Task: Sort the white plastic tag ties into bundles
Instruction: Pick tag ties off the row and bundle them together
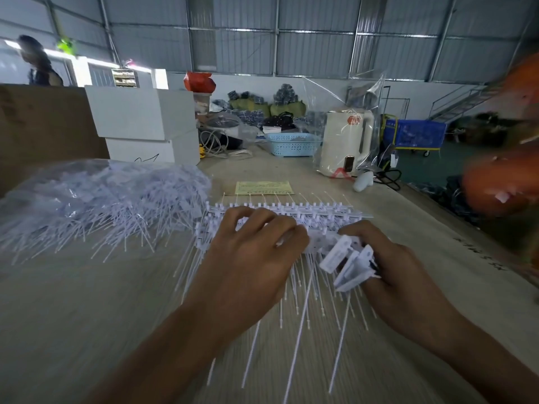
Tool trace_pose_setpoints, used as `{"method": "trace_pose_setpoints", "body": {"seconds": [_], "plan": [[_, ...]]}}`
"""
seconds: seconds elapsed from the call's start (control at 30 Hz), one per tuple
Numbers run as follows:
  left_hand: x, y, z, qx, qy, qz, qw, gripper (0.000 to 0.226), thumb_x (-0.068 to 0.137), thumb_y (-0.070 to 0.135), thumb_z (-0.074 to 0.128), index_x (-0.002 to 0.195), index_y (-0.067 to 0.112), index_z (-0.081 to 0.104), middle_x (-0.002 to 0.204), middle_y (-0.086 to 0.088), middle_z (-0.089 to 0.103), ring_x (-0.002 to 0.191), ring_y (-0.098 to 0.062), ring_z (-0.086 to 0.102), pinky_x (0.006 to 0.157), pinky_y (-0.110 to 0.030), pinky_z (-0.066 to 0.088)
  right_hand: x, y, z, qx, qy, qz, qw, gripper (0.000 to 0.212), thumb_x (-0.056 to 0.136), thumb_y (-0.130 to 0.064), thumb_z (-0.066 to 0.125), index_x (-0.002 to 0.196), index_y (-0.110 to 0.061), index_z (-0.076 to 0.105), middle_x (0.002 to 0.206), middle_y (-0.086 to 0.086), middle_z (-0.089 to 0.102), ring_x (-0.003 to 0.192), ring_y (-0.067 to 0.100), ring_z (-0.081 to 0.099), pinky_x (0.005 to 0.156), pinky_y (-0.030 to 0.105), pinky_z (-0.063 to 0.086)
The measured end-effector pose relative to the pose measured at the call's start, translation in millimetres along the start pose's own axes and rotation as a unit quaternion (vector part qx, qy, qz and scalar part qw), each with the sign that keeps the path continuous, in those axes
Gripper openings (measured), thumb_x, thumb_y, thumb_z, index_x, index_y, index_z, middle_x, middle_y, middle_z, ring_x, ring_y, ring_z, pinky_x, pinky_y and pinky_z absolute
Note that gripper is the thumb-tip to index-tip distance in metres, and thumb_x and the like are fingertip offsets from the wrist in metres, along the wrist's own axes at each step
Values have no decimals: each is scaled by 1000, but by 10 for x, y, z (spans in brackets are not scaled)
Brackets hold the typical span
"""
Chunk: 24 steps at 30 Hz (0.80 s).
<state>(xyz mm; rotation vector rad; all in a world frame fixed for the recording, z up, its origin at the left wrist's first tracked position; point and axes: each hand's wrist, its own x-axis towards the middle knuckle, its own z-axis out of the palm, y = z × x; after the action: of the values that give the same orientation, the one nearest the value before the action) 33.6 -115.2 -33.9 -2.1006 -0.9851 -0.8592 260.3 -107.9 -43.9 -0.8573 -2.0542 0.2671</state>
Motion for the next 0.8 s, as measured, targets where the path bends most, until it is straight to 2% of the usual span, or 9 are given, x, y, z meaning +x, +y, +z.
{"method": "trace_pose_setpoints", "body": {"seconds": [0.07, 0.1, 0.17, 0.27, 0.37, 0.5, 0.57, 0.7, 0.8], "plan": [[1, -1, -6, 1, 10, -5, 1000, 24, 81, 7, 75, 104, 10, 72, 106, -5, 70, 96, -30, 66, 86, -46, 46, 0, -20, 30, 80, -3, 47, 996, 23, 96, -12, 57, 104, -33, 58, 82, 3, 64, 68, 26, 61, 64, 41, 53], [2, -3, -10, 1, 15, -8, 1000, 23, 81, 7, 76, 103, 10, 73, 105, -6, 70, 96, -30, 66, 85, -46, 47, 3, -38, 37, 119, -3, 63, 991, 16, 97, -15, 59, 105, -29, 61, 85, 5, 65, 68, 24, 62, 64, 37, 54], [1, -10, -17, 2, 25, -16, 1000, 22, 80, 7, 77, 102, 9, 73, 104, -6, 70, 94, -31, 66, 83, -45, 48, 19, -86, 51, 199, -14, 129, 971, 6, 98, -28, 63, 99, -22, 66, 78, 8, 66, 52, 13, 53, 49, 21, 44], [-7, -20, -17, -1, 25, -19, 999, 24, 78, 5, 79, 101, 9, 73, 104, -7, 70, 93, -30, 66, 82, -46, 48, 27, -66, 53, 290, -42, 235, 927, 32, 88, -44, 66, 84, -12, 68, 61, 3, 58, 44, 11, 36, 42, 21, 31], [-21, -52, -1, -3, 13, -23, 1000, 31, 73, -1, 75, 102, 10, 72, 105, -7, 69, 95, -31, 65, 83, -46, 48, 51, -15, -19, 305, -28, 286, 908, 38, 77, -47, 71, 101, -18, 76, 56, -4, 44, 45, 11, 34, 41, 22, 31], [-42, -168, 13, -8, 17, -46, 999, 29, 74, 1, 78, 100, 11, 71, 105, -6, 69, 96, -32, 64, 83, -47, 47, 68, 71, -163, 293, 11, 295, 909, 28, 85, -41, 67, 106, -25, 76, 58, -4, 42, 47, 11, 31, 42, 22, 28], [-53, -183, 24, -8, 19, -47, 999, 25, 77, 5, 80, 99, 12, 71, 103, -6, 69, 95, -31, 64, 82, -47, 46, 53, 83, -177, 287, 15, 283, 915, 26, 86, -42, 64, 98, -23, 75, 61, 0, 45, 48, 11, 32, 43, 23, 29], [-59, -129, 48, -6, 9, -39, 999, 28, 74, 7, 82, 100, 12, 72, 103, -5, 69, 95, -30, 64, 83, -46, 46, 25, 73, -108, 319, -10, 273, 908, 47, 85, -48, 68, 97, -2, 63, 70, 10, 42, 51, 12, 33, 47, 25, 29], [-52, -102, 43, -1, 9, -36, 999, 28, 75, 8, 82, 101, 12, 73, 102, -6, 70, 94, -31, 65, 83, -46, 47, 40, 30, -81, 395, -20, 256, 882, 29, 85, -32, 69, 109, -15, 70, 65, 2, 34, 49, 10, 28, 42, 21, 29]]}}
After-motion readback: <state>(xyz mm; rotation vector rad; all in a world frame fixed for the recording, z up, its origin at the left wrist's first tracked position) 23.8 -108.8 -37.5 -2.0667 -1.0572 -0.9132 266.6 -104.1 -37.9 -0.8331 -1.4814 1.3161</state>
